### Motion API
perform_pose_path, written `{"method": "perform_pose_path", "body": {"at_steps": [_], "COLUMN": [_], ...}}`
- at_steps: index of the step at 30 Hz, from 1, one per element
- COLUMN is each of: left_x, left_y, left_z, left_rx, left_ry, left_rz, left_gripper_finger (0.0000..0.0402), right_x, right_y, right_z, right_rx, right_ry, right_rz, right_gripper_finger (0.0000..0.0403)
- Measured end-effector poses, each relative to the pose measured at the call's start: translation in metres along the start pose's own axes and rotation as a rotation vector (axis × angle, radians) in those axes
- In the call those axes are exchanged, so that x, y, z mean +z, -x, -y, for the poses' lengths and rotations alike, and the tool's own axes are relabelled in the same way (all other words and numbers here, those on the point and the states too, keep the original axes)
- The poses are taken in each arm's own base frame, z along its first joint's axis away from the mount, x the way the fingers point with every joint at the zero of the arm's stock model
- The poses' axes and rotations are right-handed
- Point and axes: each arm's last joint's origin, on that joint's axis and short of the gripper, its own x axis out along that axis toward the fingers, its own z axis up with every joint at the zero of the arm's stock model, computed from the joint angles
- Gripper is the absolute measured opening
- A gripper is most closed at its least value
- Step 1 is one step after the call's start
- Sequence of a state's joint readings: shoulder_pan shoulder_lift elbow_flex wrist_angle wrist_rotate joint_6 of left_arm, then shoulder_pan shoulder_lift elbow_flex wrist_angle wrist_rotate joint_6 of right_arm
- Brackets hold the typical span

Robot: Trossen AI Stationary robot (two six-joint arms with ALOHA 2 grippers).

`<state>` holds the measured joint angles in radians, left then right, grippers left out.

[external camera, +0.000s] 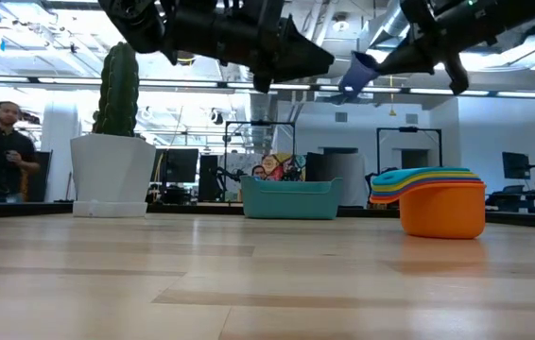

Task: Nest measuring cups in basket
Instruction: Stack the dark blue measuring cup into the light blue measuring cup

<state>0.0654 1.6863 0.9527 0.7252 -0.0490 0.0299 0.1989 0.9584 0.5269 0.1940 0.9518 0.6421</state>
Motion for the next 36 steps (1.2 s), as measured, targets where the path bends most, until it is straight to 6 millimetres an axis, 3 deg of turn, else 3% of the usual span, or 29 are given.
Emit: {"method": "perform_pose_path", "body": {"at_steps": [7, 17, 21, 26, 36], "left_x": [0.01, -0.006, -0.003, -0.001, -0.001], "left_y": [-0.006, -0.024, -0.024, -0.023, -0.023], "left_z": [0.0, 0.002, 0.001, 0.0, 0.0], "left_rx": [-0.003, -0.017, -0.015, -0.012, -0.033], "left_ry": [0.006, 0.1, 0.108, 0.119, 0.199], "left_rz": [-0.022, -0.07, -0.057, -0.052, -0.057], "left_gripper_finger": [0.0129, 0.0127, 0.0096, 0.0013, 0.0002], "right_x": [-0.003, 0.001, 0.001, 0.001, 0.0], "right_y": [-0.003, 0.003, 0.003, 0.002, 0.002], "right_z": [-0.004, -0.012, -0.012, -0.012, -0.011], "right_rx": [0.018, 0.078, 0.074, 0.069, 0.065], "right_ry": [-0.02, 0.033, 0.04, 0.044, 0.068], "right_rz": [0.004, 0.039, 0.036, 0.039, 0.036], "right_gripper_finger": [0.0004, 0.0005, 0.0006, 0.0004, 0.001]}}
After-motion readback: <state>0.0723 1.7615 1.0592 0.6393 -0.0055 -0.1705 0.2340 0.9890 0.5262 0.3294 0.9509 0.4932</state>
